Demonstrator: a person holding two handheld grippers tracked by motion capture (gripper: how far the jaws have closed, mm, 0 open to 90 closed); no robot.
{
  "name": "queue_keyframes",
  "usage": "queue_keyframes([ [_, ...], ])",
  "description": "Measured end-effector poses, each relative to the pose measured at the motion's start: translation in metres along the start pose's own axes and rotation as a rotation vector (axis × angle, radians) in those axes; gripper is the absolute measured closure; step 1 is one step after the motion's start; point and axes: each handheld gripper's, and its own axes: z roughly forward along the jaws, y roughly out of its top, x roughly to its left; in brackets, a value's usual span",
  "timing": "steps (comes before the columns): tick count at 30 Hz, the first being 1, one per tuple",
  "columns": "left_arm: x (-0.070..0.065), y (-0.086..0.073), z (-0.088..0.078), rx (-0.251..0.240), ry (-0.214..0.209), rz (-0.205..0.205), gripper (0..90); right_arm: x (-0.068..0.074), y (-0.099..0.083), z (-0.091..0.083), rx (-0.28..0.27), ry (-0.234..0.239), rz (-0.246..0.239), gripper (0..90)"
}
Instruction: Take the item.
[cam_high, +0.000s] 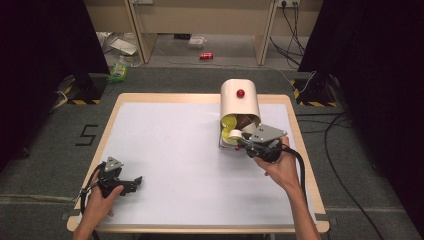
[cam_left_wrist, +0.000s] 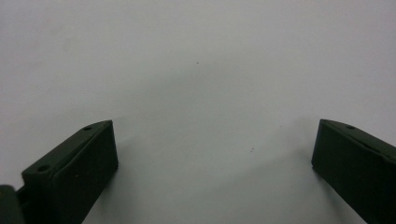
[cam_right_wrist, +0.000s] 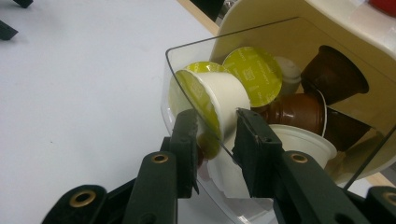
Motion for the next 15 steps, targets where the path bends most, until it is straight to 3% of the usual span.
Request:
queue_keyframes([
  [15, 0.0, 0.0, 0.0, 0.0, 0.001, 0.0, 0.0, 0.015, -0.007, -0.011, -0.011, -0.002, -0.021, 71.8],
])
